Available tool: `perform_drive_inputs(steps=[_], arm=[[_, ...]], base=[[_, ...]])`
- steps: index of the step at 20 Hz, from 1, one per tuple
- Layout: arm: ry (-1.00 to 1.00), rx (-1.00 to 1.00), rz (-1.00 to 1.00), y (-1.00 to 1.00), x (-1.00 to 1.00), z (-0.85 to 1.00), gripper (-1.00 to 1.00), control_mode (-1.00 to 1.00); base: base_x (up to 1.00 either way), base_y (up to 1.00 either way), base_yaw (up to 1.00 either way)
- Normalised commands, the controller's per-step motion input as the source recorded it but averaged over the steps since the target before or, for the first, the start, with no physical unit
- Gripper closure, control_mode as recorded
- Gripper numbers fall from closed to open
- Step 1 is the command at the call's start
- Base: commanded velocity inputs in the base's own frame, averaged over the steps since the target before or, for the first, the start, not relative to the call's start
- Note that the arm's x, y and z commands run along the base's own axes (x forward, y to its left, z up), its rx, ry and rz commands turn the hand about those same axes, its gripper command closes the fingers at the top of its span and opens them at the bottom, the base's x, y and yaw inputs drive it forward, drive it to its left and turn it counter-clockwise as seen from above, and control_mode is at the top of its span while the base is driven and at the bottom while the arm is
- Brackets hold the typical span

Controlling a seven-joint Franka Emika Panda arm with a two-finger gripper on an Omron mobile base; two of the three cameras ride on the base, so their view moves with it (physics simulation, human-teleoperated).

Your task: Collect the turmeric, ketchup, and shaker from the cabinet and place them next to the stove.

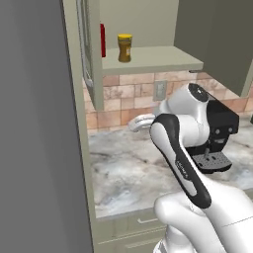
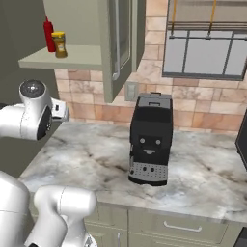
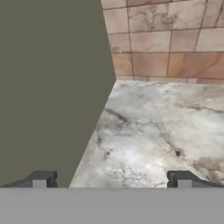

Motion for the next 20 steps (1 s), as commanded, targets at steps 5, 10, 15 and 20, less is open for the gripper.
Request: perform_drive_inputs(steps=[5,10,15,20], arm=[[-0.25,0.00,0.00,0.00,0.18,0.78,-1.00,-1.00],[-0.35,0.00,0.00,-0.07,0.18,0.70,-1.00,-1.00],[-0.26,0.00,0.00,-0.03,0.17,0.82,-1.00,-1.00],[-0.14,0.00,-0.01,0.00,0.13,0.52,-1.00,-1.00]], base=[[0.00,0.00,0.00],[0.00,0.00,0.00],[0.00,0.00,0.00],[0.00,0.00,0.00]])
